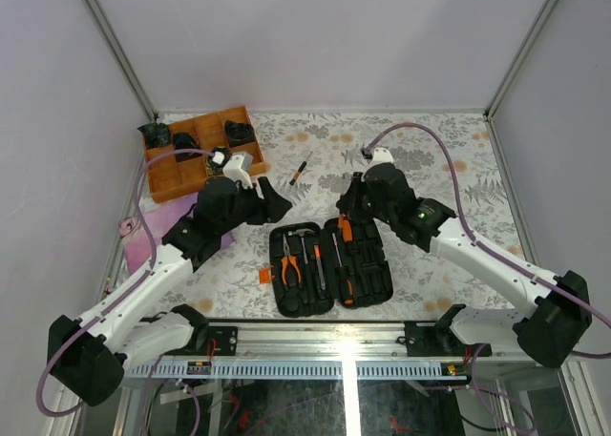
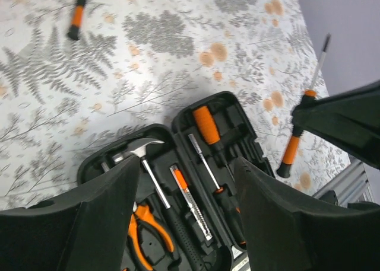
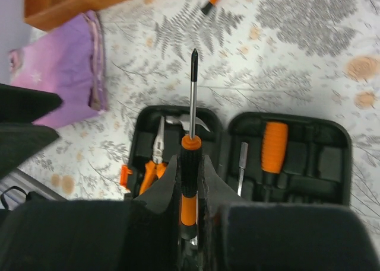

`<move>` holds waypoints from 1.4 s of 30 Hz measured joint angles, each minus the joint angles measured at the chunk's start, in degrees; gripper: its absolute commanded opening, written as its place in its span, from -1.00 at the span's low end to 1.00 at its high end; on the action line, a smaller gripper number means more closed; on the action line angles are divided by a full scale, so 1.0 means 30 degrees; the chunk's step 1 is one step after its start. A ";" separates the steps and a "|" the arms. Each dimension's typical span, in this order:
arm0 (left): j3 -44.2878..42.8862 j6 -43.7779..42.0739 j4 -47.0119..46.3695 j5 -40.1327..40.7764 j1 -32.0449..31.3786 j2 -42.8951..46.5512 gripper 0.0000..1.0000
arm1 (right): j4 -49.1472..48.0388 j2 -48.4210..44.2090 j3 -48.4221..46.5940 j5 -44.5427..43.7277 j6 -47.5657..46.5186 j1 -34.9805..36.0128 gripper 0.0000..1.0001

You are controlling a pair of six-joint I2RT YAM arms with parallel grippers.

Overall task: Sort the tools into containers
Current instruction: Place the screwdriver in the storage box.

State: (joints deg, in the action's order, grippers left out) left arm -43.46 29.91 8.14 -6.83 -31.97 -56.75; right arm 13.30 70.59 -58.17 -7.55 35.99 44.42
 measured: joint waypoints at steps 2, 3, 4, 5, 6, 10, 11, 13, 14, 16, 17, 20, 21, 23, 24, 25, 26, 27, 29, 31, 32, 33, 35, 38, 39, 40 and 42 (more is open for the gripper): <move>-0.0058 0.0182 0.0561 -0.0299 0.0780 -0.0153 0.27 | 0.0641 0.0007 0.0226 0.0634 -0.0029 -0.0933 -1.00; -0.0066 0.0299 0.0816 -0.0401 0.1180 -0.0175 0.26 | 0.0809 0.0007 0.0357 0.0925 -0.0058 -0.1326 -1.00; -0.0066 0.0364 0.1042 -0.0466 0.1486 -0.0175 0.25 | 0.1027 0.0007 0.0554 0.1275 -0.0109 -0.1741 -1.00; -0.0066 0.0430 0.1195 -0.0525 0.1727 -0.0175 0.25 | 0.1268 -0.0007 0.0780 0.1552 -0.0182 -0.2113 -1.00; -0.0066 0.0459 0.1319 -0.0525 0.1865 -0.0175 0.24 | 0.1523 -0.0029 0.0998 0.1872 -0.0270 -0.2397 -1.00; -0.0051 0.0568 0.2018 -0.0313 0.2113 -0.0306 0.22 | 0.2601 -0.0138 0.1800 0.2805 -0.0692 -0.3082 -1.00; -0.0029 0.0612 0.2149 -0.0211 0.2127 -0.0437 0.22 | 0.2820 -0.0197 0.1989 0.2951 -0.0772 -0.3140 -1.00; 0.0102 0.0765 0.2346 -0.0058 0.2142 -0.0699 0.22 | 0.3082 -0.0335 0.2346 0.3140 -0.0874 -0.3213 -1.00; 0.0248 0.0882 0.2463 0.0015 0.2142 -0.0816 0.22 | 0.3286 -0.0444 0.2572 0.3300 -0.0925 -0.3235 -1.00; 0.0576 0.1071 0.2805 0.0233 0.2142 -0.0962 0.25 | 0.3563 -0.0612 0.2834 0.3410 -0.0998 -0.3242 -1.00; 0.0736 0.1188 0.2943 0.0372 0.2135 -0.0976 0.28 | 0.3752 -0.0714 0.2943 0.3417 -0.1020 -0.3242 -1.00; 0.1158 0.1384 0.3235 0.1107 0.1938 -0.0874 0.34 | 0.4007 -0.0896 0.3104 0.3410 -0.1086 -0.3242 -1.00; 0.1246 0.1443 0.3300 0.1319 0.1909 -0.0809 0.35 | 0.4080 -0.0896 0.3111 0.3417 -0.1100 -0.3242 -1.00; 0.1435 0.1559 0.3322 0.1705 0.1880 -0.0619 0.34 | 0.4328 -0.0867 0.3111 0.3424 -0.1195 -0.3242 -1.00; 0.1494 0.1617 0.3322 0.1800 0.1872 -0.0583 0.34 | 0.4473 -0.0823 0.3111 0.3446 -0.1239 -0.3242 -1.00; 0.1545 0.1676 0.3286 0.1851 0.1865 -0.0590 0.33 | 0.4583 -0.0736 0.3111 0.3490 -0.1297 -0.3242 -1.00; 0.1588 0.1690 0.3271 0.1851 0.1865 -0.0627 0.31 | 0.4685 -0.0648 0.3111 0.3541 -0.1341 -0.3249 -1.00; 0.1654 0.1719 0.3264 0.1843 0.1843 -0.0721 0.30 | 0.4852 -0.0517 0.3111 0.3599 -0.1392 -0.3257 -1.00; 0.1734 0.1749 0.3213 0.1785 0.1770 -0.1122 0.28 | 0.5115 -0.0299 0.3111 0.3774 -0.1530 -0.3279 -1.00; 0.1829 0.1763 0.3111 0.1698 0.1705 -0.1698 0.27 | 0.5442 -0.0102 0.3111 0.3898 -0.1690 -0.3279 -1.00; 0.1909 0.1778 0.3053 0.1632 0.1661 -0.1960 0.26 | 0.5639 0.0015 0.3104 0.3920 -0.1800 -0.3279 -1.00; 0.2025 0.1807 0.2965 0.1530 0.1647 -0.2178 0.25 | 0.5880 0.0160 0.3104 0.3934 -0.1872 -0.3279 -0.99; 0.2317 0.1894 0.2805 0.1413 0.1574 -0.2455 0.23 | 0.6120 0.0379 0.3140 0.3993 -0.1909 -0.3279 -1.00; 0.2681 0.2055 0.2659 0.1239 0.1450 -0.2732 0.21 | 0.6069 0.0364 0.3650 0.4124 -0.1851 -0.3257 -1.00; 0.2732 0.2091 0.2623 0.1166 0.1413 -0.2812 0.21 | 0.6062 0.0350 0.3891 0.4146 -0.1814 -0.3198 -1.00; 0.2739 0.2106 0.2579 0.1093 0.1384 -0.2885 0.21 | 0.6069 0.0335 0.4124 0.4175 -0.1756 -0.3140 -1.00; 0.2739 0.2106 0.2390 0.1042 0.1319 -0.2994 0.19 | 0.6069 0.0313 0.4575 0.4189 -0.1537 -0.2856 -1.00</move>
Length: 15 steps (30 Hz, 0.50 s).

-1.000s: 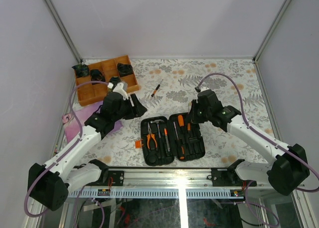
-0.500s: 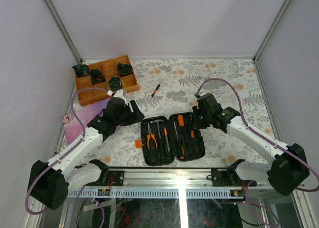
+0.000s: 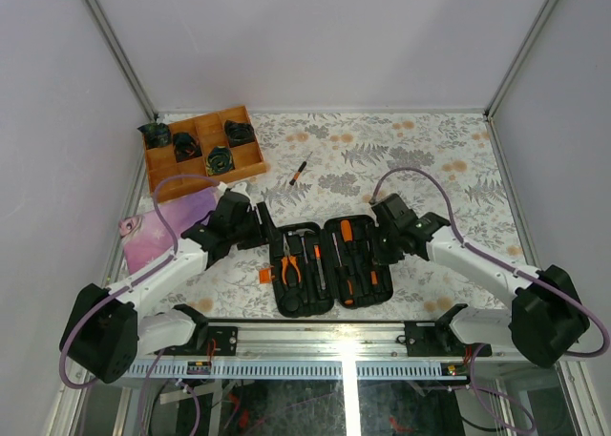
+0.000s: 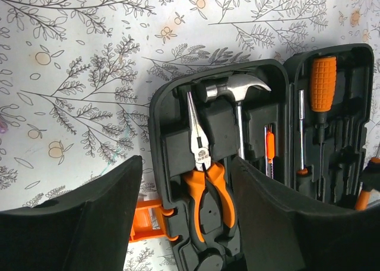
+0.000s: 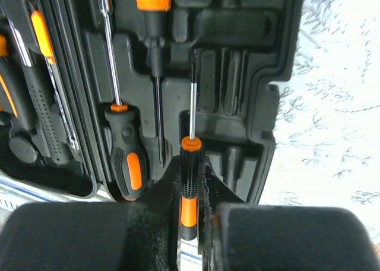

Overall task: Sort the tools into containers
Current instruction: Place the screwdriver in the storage box.

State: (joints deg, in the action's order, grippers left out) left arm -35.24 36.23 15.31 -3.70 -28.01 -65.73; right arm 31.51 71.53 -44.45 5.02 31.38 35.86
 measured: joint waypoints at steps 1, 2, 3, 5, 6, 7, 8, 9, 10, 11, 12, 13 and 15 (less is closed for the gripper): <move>0.0000 0.0000 -0.0095 -0.0029 -0.0015 -0.0036 0.17 | 0.0007 -0.0015 0.0182 0.0000 0.0087 0.0211 -1.00; 0.0000 0.0000 -0.0168 -0.0058 -0.0029 -0.0073 0.17 | 0.0000 -0.0022 0.0335 -0.0007 0.0204 0.0430 -1.00; 0.0000 0.0000 -0.0226 -0.0080 -0.0029 -0.0102 0.16 | -0.0007 -0.0022 0.0459 -0.0036 0.0284 0.0670 -1.00; 0.0007 0.0000 -0.0291 -0.0117 -0.0044 -0.0124 0.16 | -0.0007 -0.0022 0.0619 -0.0313 0.0444 0.1078 -1.00; 0.0007 0.0000 -0.0313 -0.0124 -0.0044 -0.0124 0.16 | -0.0015 -0.0022 0.0670 -0.0386 0.0532 0.1290 -1.00; 0.0007 -0.0007 -0.0364 -0.0124 -0.0044 -0.0124 0.16 | -0.0029 -0.0022 0.0699 -0.0474 0.0583 0.1450 -1.00; 0.0007 -0.0007 -0.0415 -0.0124 -0.0044 -0.0124 0.16 | -0.0036 -0.0022 0.0707 -0.0532 0.0634 0.1566 -1.00; 0.0007 -0.0007 -0.0437 -0.0124 -0.0044 -0.0124 0.16 | -0.0051 -0.0022 0.0729 -0.0590 0.0692 0.1632 -1.00; 0.0007 -0.0007 -0.0459 -0.0124 -0.0044 -0.0124 0.16 | -0.0087 -0.0022 0.0758 -0.0729 0.0743 0.1683 -0.99; 0.0007 -0.0007 -0.0466 -0.0131 -0.0044 -0.0124 0.16 | -0.0109 -0.0022 0.0794 -0.0823 0.0780 0.1719 -1.00; 0.0007 -0.0007 -0.0466 -0.0131 -0.0044 -0.0124 0.16 | -0.0131 -0.0022 0.0816 -0.0860 0.0838 0.1741 -1.00; 0.0007 -0.0007 -0.0474 -0.0131 -0.0044 -0.0124 0.16 | -0.0197 -0.0022 0.0860 -0.0889 0.0874 0.1800 -1.00; 0.0007 -0.0007 -0.0474 -0.0131 -0.0044 -0.0124 0.16 | -0.0255 0.0051 0.0940 -0.1013 0.0954 0.1974 -1.00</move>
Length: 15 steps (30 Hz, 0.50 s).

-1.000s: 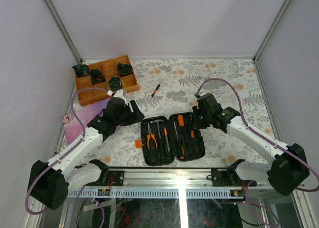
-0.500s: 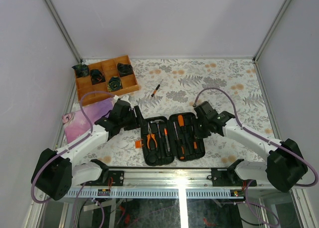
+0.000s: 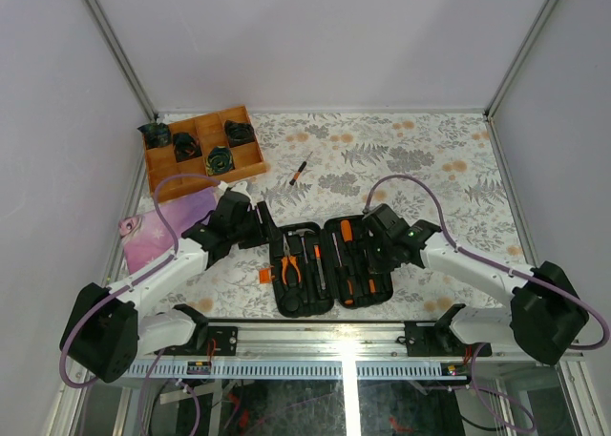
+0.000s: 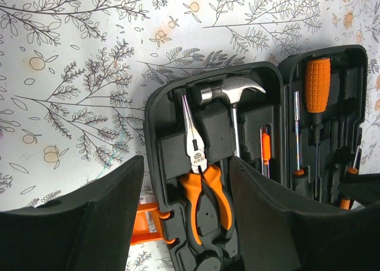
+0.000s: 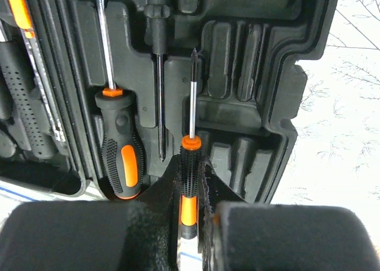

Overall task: Sort the tools into containers
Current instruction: Place the screwdriver in the storage box.

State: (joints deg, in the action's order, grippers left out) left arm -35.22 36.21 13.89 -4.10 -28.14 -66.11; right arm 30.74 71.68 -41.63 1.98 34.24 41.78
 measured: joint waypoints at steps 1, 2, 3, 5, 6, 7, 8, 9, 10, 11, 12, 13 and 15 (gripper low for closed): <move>0.0000 0.0000 0.0000 0.0000 -0.0007 0.0000 0.16 | -0.0044 0.0058 0.0044 -0.0051 0.0022 0.0087 -1.00; 0.0000 0.0000 0.0000 0.0000 0.0000 0.0000 0.16 | -0.0102 0.0175 0.0109 -0.0277 0.0044 0.0211 -1.00; 0.0000 0.0000 0.0000 0.0000 0.0000 0.0000 0.17 | -0.0131 0.0248 0.0160 -0.0350 0.0073 0.0277 -1.00; 0.0000 0.0000 0.0000 0.0000 0.0000 0.0000 0.16 | -0.0248 0.0357 0.0328 -0.0554 0.0102 0.0364 -0.99; 0.0000 0.0000 0.0000 0.0000 -0.0007 0.0000 0.16 | -0.0306 0.0401 0.0408 -0.0678 0.0109 0.0393 -0.99; 0.0000 0.0000 0.0000 0.0000 -0.0007 0.0007 0.16 | -0.0379 0.0430 0.0466 -0.0765 0.0109 0.0408 -0.99; 0.0000 0.0000 0.0000 0.0000 -0.0007 0.0007 0.16 | -0.0503 0.0459 0.0554 -0.0860 0.0117 0.0423 -0.98; 0.0000 0.0000 0.0000 0.0000 -0.0007 0.0007 0.16 | -0.0554 0.0488 0.0605 -0.0882 0.0117 0.0437 -0.98; 0.0000 0.0000 0.0000 0.0000 -0.0007 0.0007 0.16 | -0.0634 0.0525 0.0663 -0.0918 0.0117 0.0452 -0.97; 0.0000 0.0000 0.0000 0.0000 -0.0007 0.0007 0.16 | -0.0685 0.0525 0.0670 -0.0954 0.0131 0.0474 -0.96; 0.0000 0.0000 0.0000 0.0007 -0.0007 0.0007 0.17 | -0.0809 0.0532 0.0685 -0.0991 0.0153 0.0481 -0.95; 0.0000 0.0000 0.0007 0.0007 -0.0007 0.0007 0.16 | -0.0947 0.0546 0.0707 -0.1005 0.0168 0.0495 -0.93; 0.0000 0.0000 0.0007 0.0007 -0.0007 0.0007 0.16 | -0.1239 0.0576 0.0765 -0.1013 0.0233 0.0525 -0.87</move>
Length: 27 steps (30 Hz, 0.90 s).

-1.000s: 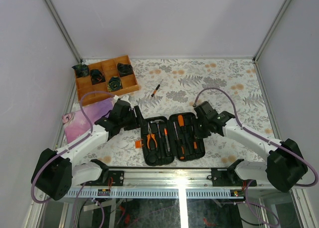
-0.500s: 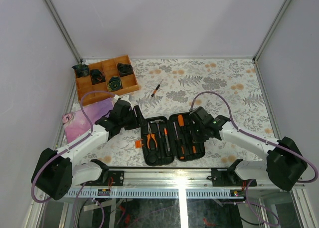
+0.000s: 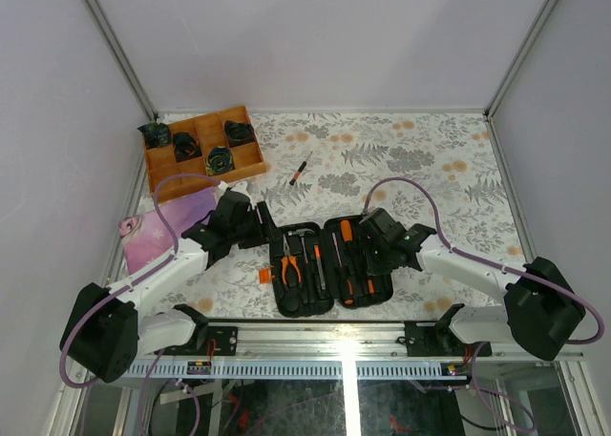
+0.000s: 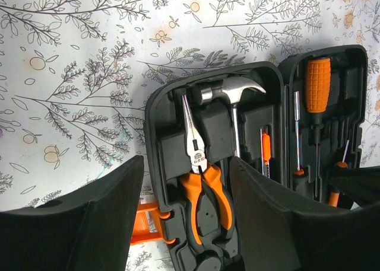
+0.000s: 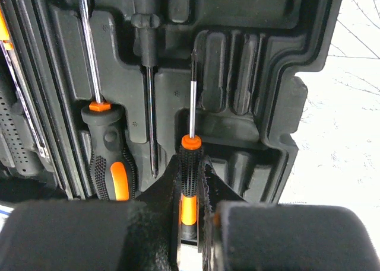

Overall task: Sort the tools into containers
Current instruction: Place the screwdriver in the storage box.

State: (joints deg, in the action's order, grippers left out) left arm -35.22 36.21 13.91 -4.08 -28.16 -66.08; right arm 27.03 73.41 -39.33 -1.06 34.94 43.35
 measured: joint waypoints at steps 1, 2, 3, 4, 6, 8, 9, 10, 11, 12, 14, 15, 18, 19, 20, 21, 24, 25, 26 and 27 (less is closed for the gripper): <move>0.0000 0.0000 0.0000 0.0000 0.0000 0.0000 0.16 | -0.0160 0.0036 0.0044 0.0007 0.0022 0.0015 -0.82; 0.0000 0.0000 0.0000 0.0000 0.0000 0.0000 0.17 | -0.0262 0.0087 0.0073 0.0007 0.0044 0.0036 -0.78; 0.0000 0.0000 0.0000 0.0000 0.0000 0.0000 0.17 | -0.0350 0.0160 0.0087 0.0007 0.0073 0.0051 -0.73; 0.0000 0.0000 0.0000 0.0000 0.0000 0.0000 0.17 | -0.0408 0.0240 0.0102 0.0015 0.0080 0.0066 -0.69; 0.0000 0.0000 0.0000 0.0000 0.0000 0.0000 0.17 | -0.0437 0.0299 0.0102 0.0015 0.0095 0.0073 -0.61; 0.0000 0.0000 0.0000 0.0000 0.0000 0.0000 0.17 | -0.0437 0.0299 0.0102 0.0015 0.0095 0.0073 -0.54; 0.0000 0.0000 0.0000 0.0000 0.0000 0.0000 0.17 | -0.0437 0.0299 0.0102 0.0015 0.0102 0.0080 -0.50; 0.0000 0.0000 0.0000 0.0000 0.0000 0.0000 0.17 | -0.0437 0.0299 0.0102 0.0007 0.0102 0.0087 -0.48; 0.0000 0.0000 0.0000 0.0000 0.0000 0.0000 0.17 | -0.0430 0.0299 0.0102 0.0007 0.0117 0.0087 -0.46; 0.0000 0.0000 0.0000 0.0000 0.0000 0.0000 0.17 | -0.0430 0.0299 0.0102 0.0007 0.0131 0.0095 -0.44; 0.0000 0.0000 0.0007 0.0000 0.0000 0.0000 0.17 | -0.0408 0.0284 0.0102 0.0000 0.0146 0.0124 -0.40; 0.0000 0.0000 0.0000 0.0000 0.0000 0.0000 0.17 | -0.0386 0.0262 0.0102 -0.0022 0.0153 0.0153 -0.37; 0.0000 0.0000 0.0000 0.0000 0.0000 0.0000 0.17 | -0.0204 0.0124 0.0095 -0.0168 0.0160 0.0182 -0.30; 0.0000 0.0000 0.0000 0.0000 0.0000 0.0000 0.17 | -0.0109 0.0051 0.0095 -0.0270 0.0168 0.0182 -0.28; 0.0000 0.0000 0.0000 0.0000 0.0000 0.0000 0.17 | -0.0007 -0.0022 0.0080 -0.0342 0.0182 0.0182 -0.27; 0.0000 0.0000 0.0000 0.0007 0.0000 0.0000 0.17 | 0.0138 -0.0087 0.0036 -0.0386 0.0189 0.0182 -0.27; 0.0000 0.0000 0.0000 0.0007 0.0000 0.0000 0.17 | 0.0816 -0.0299 -0.0240 -0.0772 0.0153 0.0175 -0.32; 0.0000 0.0000 0.0000 0.0007 0.0000 0.0000 0.17 | 0.1020 -0.0364 -0.0342 -0.0903 0.0138 0.0175 -0.34; 0.0007 0.0000 0.0000 0.0007 0.0000 0.0000 0.17 | 0.1195 -0.0415 -0.0444 -0.0976 0.0117 0.0175 -0.36; 0.0044 0.0000 -0.0022 0.0007 0.0000 0.0000 0.17 | 0.1399 -0.0459 -0.0583 -0.1027 0.0073 0.0175 -0.38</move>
State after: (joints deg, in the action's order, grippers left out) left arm -35.09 36.21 13.85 -4.05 -28.16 -66.08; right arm 31.22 72.03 -41.08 -4.14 35.16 43.88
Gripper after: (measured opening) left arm 0.586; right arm 0.337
